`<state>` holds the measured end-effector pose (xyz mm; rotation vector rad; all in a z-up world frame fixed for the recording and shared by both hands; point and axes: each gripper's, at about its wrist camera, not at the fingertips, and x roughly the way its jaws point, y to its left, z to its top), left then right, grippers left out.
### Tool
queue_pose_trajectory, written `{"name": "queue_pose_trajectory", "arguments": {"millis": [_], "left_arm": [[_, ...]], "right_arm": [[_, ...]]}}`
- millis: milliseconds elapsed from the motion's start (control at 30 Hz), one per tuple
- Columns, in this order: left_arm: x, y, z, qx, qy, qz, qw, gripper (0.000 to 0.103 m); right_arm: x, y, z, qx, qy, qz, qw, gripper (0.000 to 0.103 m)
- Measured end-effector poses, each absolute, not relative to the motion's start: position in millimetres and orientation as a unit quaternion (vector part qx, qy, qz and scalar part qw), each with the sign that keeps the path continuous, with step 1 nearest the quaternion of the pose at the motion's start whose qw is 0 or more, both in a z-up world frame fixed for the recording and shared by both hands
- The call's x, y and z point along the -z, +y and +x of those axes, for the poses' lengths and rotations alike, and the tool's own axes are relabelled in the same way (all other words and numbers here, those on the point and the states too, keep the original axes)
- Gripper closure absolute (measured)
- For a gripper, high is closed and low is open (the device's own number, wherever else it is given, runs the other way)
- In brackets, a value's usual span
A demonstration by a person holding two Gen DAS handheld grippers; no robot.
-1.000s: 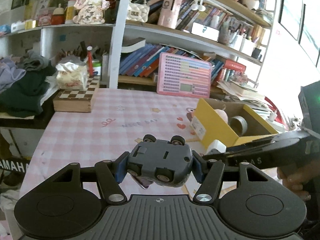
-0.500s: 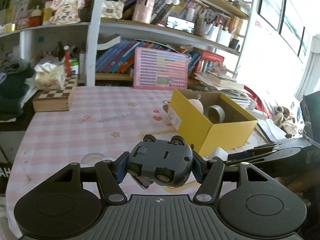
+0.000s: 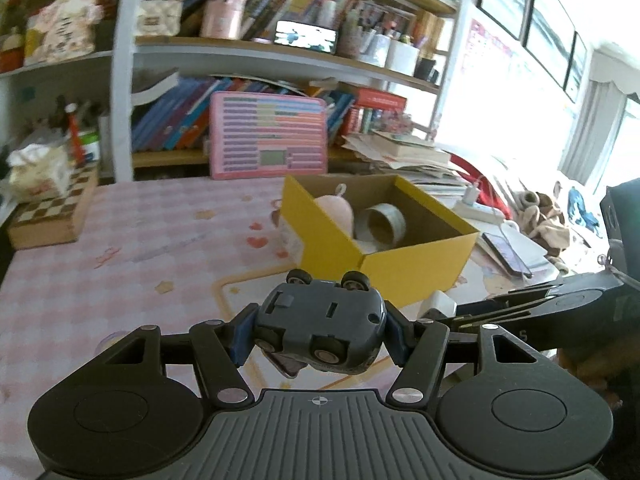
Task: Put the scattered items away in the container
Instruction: 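Carry the toy car and white plug over the yellow box with both tools, then lower both tools into the yellow box and open them to release the items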
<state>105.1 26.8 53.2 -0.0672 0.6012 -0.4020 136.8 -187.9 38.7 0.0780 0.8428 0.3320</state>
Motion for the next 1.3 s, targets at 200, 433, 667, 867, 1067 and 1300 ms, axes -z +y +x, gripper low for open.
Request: {"name": "queue_pose_trajectory", "arguments": {"millis": [200,433,667,867,1067,1300], "left_arm": [[-55.4,-6.3,127.9,0.213,0.293,-0.029,0.932,0.041],[-57.3,-42.6,153.1,0.222,0.288,-0.024,0.931,0.041],[-60.5,-75.5,180.2,0.217,0.278,-0.017,0.936,0.041],[-63.2,-101.7,208.7,0.201,0.274,-0.024,0.94,0.041],[-58.5,-125.4,242.7,0.194,0.281,-0.01,0.94,0.041],[-47.3,-142.1,296.5,0.187,0.323,0.024,0.928,0.041]], "right_arm": [[-45.9,-222.0,151.7,-0.147,0.399,0.041,0.904,0.059],[-52.3,-257.8,173.8,-0.143,0.384,0.036,0.911,0.059],[-60.4,-289.3,205.2,-0.142,0.355,0.028,0.924,0.059],[-58.3,-309.1,241.6,-0.163,0.353,0.007,0.922,0.059],[-49.5,-308.2,278.7,-0.195,0.343,-0.063,0.917,0.059],[-19.2,-299.1,323.3,-0.237,0.381,-0.11,0.887,0.058]]}}
